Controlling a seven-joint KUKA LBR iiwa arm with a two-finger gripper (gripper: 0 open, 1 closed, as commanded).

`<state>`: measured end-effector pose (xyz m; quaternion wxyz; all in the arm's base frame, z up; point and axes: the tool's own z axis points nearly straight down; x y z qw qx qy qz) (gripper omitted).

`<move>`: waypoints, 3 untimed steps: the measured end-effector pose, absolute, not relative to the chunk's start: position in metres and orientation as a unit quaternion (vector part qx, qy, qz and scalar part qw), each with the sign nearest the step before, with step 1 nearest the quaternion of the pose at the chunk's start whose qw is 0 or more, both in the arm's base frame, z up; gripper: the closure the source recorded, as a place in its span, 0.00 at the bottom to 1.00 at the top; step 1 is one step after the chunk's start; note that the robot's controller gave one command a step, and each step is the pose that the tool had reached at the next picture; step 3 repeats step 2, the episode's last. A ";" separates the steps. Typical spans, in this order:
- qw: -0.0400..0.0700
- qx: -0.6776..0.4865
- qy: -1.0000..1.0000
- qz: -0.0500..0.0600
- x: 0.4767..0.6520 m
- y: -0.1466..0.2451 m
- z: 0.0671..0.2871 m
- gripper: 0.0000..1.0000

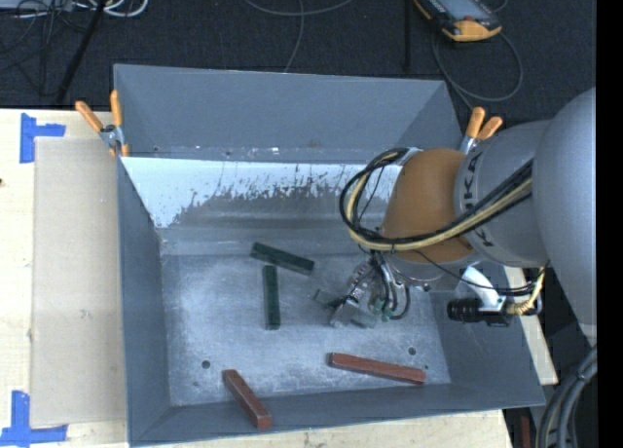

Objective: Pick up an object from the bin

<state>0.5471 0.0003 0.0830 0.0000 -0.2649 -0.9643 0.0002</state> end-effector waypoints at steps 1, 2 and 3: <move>-0.002 -0.263 -0.965 -0.001 0.548 0.000 0.142 1.00; -0.001 -0.261 -0.965 0.000 0.549 0.000 0.163 1.00; -0.001 -0.261 -0.965 0.000 0.549 0.000 0.163 1.00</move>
Offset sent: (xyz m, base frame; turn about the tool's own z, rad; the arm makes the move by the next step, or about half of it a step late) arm 0.0000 -0.0001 0.0558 0.0000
